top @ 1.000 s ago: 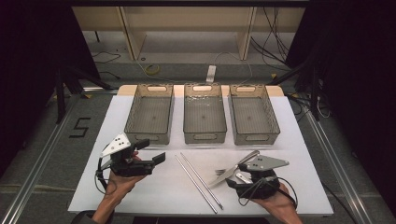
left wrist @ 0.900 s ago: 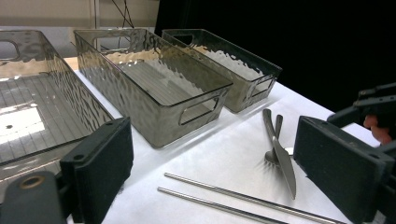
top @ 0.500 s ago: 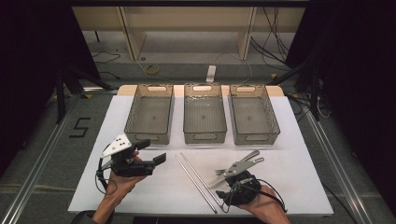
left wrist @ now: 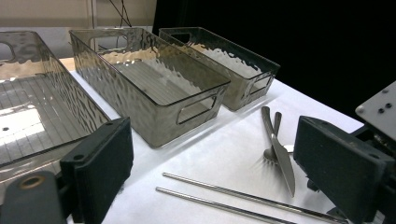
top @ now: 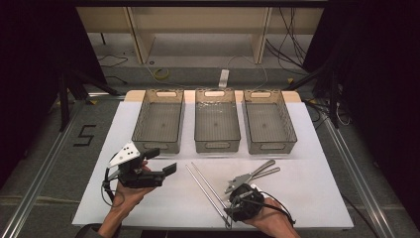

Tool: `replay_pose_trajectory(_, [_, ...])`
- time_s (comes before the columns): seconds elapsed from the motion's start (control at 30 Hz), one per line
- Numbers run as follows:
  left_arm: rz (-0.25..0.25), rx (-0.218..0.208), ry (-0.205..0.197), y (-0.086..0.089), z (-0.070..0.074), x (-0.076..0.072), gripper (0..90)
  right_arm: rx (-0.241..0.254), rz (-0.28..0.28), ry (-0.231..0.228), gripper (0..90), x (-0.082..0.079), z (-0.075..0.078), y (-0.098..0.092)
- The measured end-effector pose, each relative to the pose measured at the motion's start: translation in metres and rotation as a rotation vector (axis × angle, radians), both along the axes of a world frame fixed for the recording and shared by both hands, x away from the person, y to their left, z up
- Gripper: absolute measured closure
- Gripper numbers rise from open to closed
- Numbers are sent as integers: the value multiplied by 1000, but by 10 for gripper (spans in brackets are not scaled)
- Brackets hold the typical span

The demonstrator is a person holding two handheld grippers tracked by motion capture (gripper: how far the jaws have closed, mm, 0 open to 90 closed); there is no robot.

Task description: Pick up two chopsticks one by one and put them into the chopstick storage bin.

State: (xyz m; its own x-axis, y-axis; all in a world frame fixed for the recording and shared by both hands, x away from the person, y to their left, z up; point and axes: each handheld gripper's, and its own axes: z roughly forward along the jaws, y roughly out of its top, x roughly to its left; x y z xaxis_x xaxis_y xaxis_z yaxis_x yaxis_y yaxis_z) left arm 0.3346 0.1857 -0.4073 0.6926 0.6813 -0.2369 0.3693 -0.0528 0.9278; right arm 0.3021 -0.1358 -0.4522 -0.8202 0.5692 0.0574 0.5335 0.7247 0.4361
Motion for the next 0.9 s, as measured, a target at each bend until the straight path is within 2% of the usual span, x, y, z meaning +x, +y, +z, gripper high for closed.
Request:
replay_pose_trajectory(0.3, [-2, -1, 0, 0, 0, 0, 115, -49, 22, 11, 649, 1, -5, 5])
replay_pose_trajectory(0.33, [-2, -2, 0, 0, 0, 0, 115, -38, 11, 13, 657, 1, -6, 6])
replay_pose_trajectory(0.4, [-2, -2, 1, 0, 0, 0, 115, -57, 32, 14, 666, 2, -7, 7])
replay_pose_trajectory(0.43, [-2, -2, 0, 0, 0, 0, 115, -58, 13, 11, 670, 1, -8, 8])
replay_pose_trajectory(0.47, [-3, -2, 0, -1, 0, 0, 115, -70, 29, 14, 673, 2, -8, 8])
replay_pose_trajectory(0.53, [-4, -3, 0, -1, 0, 0, 115, -74, 18, 16, 685, 2, -9, 10])
replay_pose_trajectory(0.67, [-4, -5, 0, -1, 0, 0, 115, -96, 30, 26, 694, 3, -10, 14])
replay_pose_trajectory(0.7, [-4, -5, 0, -1, 0, 0, 115, -110, 48, 25, 700, 4, -9, 13])
replay_pose_trajectory(0.8, [-5, -4, 0, -1, 0, 0, 115, -106, 39, 30, 731, 6, -9, 15])
replay_pose_trajectory(0.9, [-7, -4, 1, -1, 0, 0, 115, -124, 55, 37, 765, 9, -9, 16])
